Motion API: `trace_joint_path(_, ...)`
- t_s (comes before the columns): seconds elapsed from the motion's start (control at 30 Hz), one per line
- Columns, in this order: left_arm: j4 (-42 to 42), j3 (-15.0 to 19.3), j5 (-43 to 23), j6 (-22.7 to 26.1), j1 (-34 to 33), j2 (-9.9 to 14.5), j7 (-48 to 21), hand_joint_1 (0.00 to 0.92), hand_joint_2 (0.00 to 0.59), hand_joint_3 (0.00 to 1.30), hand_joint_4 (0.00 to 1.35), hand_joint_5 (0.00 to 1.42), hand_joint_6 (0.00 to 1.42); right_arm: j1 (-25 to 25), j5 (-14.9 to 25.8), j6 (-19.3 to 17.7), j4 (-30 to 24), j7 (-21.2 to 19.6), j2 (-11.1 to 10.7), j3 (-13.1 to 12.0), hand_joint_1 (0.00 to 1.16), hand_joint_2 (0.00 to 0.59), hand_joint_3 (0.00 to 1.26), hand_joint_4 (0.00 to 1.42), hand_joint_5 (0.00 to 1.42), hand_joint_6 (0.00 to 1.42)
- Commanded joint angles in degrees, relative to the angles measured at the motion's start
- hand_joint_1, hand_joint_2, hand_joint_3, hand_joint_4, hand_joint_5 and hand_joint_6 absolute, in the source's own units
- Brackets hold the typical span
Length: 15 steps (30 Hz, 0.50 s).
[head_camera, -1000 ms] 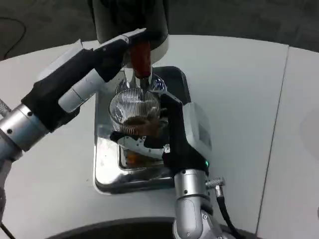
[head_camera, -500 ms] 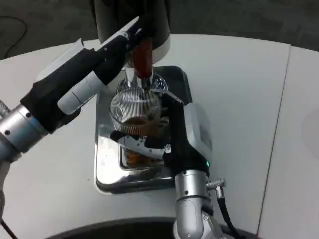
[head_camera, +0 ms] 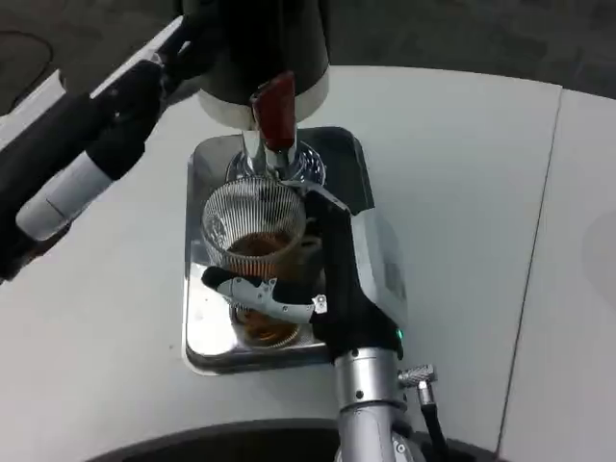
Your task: Grasp the cup under the faucet to collect the drink, then remove the cup.
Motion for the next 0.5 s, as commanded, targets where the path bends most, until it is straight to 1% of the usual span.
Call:
trace_joint_path(0.03,-0.56,1.85,-0.4,0.03,1.55,1.31,0.17,0.0,0.081,0.0,0.0,0.0,0.0,0.16,-0.41,-0.92,-0.44,0.13,5.77,0.24,0.93,0.116,0.75,0.79,0.99,0.98)
trace_joint_path(0.13,-1.04,2.22,-0.66,-0.14,1.77,1.52,-0.06,0.0,0.081,0.0,0.0,0.0,0.0,-0.06,-0.28,-1.19,0.3,0.13,5.9,0.15,0.93,0.116,0.75,0.8,0.99,0.98)
trace_joint_path(0.27,-0.48,3.14,-1.09,-0.32,1.85,2.3,-0.48,0.0,0.08,0.0,0.0,0.0,0.0,0.75,-0.51,-1.11,-1.14,0.56,5.69,0.61,0.93,0.116,0.76,0.8,0.99,0.98)
trace_joint_path(0.37,0.41,4.12,-1.36,-0.94,2.54,3.15,-1.28,0.0,0.078,0.0,0.0,0.0,0.0,3.1,-0.69,-0.82,-4.11,1.7,5.2,1.51,0.93,0.115,0.76,0.8,0.99,0.98)
trace_joint_path(0.5,2.09,5.75,-1.12,-3.32,4.78,4.44,-2.95,0.0,0.078,0.0,0.0,0.0,0.0,7.53,-1.33,-0.24,-8.62,3.48,4.59,2.95,0.93,0.115,0.76,0.8,0.99,0.98)
